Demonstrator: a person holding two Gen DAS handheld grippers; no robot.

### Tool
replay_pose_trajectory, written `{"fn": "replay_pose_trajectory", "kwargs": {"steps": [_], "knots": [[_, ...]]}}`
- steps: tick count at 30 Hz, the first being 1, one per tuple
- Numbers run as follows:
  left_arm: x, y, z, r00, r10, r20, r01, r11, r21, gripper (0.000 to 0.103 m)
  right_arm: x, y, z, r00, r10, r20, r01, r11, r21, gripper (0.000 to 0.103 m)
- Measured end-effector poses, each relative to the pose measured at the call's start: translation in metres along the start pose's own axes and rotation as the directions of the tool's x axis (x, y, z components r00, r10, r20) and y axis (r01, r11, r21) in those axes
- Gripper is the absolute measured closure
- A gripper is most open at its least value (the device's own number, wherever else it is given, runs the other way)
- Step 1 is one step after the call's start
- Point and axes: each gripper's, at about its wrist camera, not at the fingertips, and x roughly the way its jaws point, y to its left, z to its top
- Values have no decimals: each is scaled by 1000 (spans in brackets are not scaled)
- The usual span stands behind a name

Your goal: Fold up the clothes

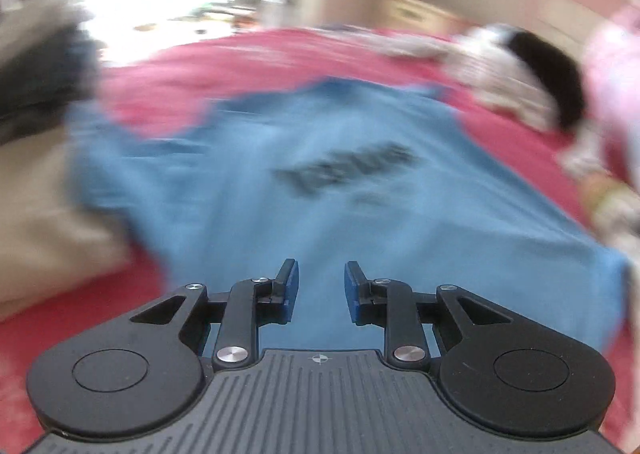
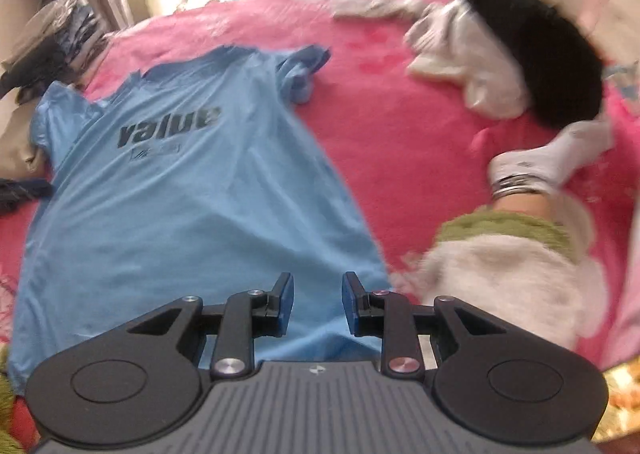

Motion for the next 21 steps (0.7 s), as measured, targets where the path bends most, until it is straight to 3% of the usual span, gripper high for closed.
{"fn": "replay_pose_trajectory", "kwargs": {"steps": [3,6,10,12,13,15,17,19,21], "knots": [[14,-35,-14,997,-64,-45,68,993,96,77,40,3,3,989,33,-145,-36,999,-20,74],[22,-48,-26,993,-72,-94,86,985,151,77,83,6,-2,946,24,-322,-37,999,-37,74],[16,-37,-16,995,-78,-66,87,986,140,77,84,-1,-5,895,34,-445,-51,998,-28,74],[27,-30,-5,995,-84,-48,88,990,110,76,68,-5,8,903,83,-422,-91,996,3,74],[33,-26,1,996,-86,-39,89,992,94,76,59,-8,17,920,109,-377,-108,994,24,74],[47,-19,7,996,-81,-30,83,994,65,76,45,-18,41,953,169,-250,-153,985,81,73],[60,-9,7,996,-83,-25,84,996,13,76,42,-33,67,970,224,-95,-205,963,174,71],[73,2,3,996,-90,-20,89,995,-44,76,59,-51,92,960,278,18,-270,914,302,68],[77,13,-5,993,-115,-9,114,990,-79,76,92,-67,114,938,336,80,-335,830,446,64]]}}
